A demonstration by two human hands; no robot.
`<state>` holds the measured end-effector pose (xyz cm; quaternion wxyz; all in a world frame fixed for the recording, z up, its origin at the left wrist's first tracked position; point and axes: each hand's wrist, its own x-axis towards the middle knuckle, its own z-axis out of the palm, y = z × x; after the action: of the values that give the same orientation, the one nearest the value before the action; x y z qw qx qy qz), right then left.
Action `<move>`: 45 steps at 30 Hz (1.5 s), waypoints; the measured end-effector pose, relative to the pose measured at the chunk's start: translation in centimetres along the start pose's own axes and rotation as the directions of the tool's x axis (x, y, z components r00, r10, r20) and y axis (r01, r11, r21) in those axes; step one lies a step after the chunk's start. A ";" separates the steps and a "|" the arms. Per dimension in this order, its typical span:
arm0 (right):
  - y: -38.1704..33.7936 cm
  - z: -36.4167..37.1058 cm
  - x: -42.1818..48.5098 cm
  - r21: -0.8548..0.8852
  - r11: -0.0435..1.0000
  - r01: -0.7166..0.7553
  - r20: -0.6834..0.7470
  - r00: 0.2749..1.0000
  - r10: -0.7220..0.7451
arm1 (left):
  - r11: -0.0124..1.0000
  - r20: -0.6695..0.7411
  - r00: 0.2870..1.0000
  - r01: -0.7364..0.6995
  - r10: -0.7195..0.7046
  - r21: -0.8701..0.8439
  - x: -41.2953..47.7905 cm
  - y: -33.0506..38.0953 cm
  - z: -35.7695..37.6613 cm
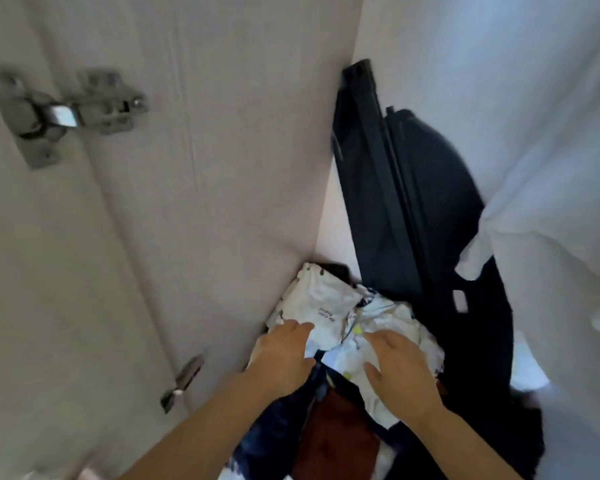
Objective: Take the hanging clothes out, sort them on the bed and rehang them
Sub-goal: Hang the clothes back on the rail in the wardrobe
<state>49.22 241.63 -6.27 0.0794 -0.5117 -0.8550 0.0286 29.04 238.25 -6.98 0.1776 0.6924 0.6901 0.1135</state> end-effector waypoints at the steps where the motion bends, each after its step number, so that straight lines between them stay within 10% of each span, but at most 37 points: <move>1: -0.9 1.5 -0.3 0.022 0.999 0.024 0.049 0.998 -0.025 | 0.998 0.031 0.998 0.055 -0.055 0.003 -1.6 -1.2 1.1; 10: -8.2 8.9 -3.1 0.169 0.900 0.402 0.314 0.843 -0.436 | 0.762 0.045 0.770 0.637 -0.637 -0.117 -16.5 -5.2 7.2; 18: -16.7 12.2 -9.5 0.267 0.584 0.767 0.441 0.441 -0.781 | 0.286 0.033 0.303 0.925 -0.952 -0.251 -33.0 -2.3 11.3; 24: -26.7 12.3 -17.1 0.359 0.243 0.901 0.435 0.069 -0.898 | -0.045 0.012 -0.044 0.921 -0.999 -0.386 -44.9 0.7 13.0; 31: -38.3 12.4 -27.6 0.334 -0.058 0.941 0.384 -0.192 -0.903 | -0.278 0.046 -0.292 0.834 -0.955 -0.476 -57.3 1.6 15.0; 45: -63.0 12.3 -45.4 0.294 -0.307 0.905 0.316 -0.396 -0.862 | -0.478 0.108 -0.524 0.649 -0.845 -0.592 -82.6 -4.0 15.4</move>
<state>13.38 172.16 -15.03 -0.1432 0.4121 -0.8996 0.0198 29.82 154.55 -15.39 0.1389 -0.3316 0.9092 0.2102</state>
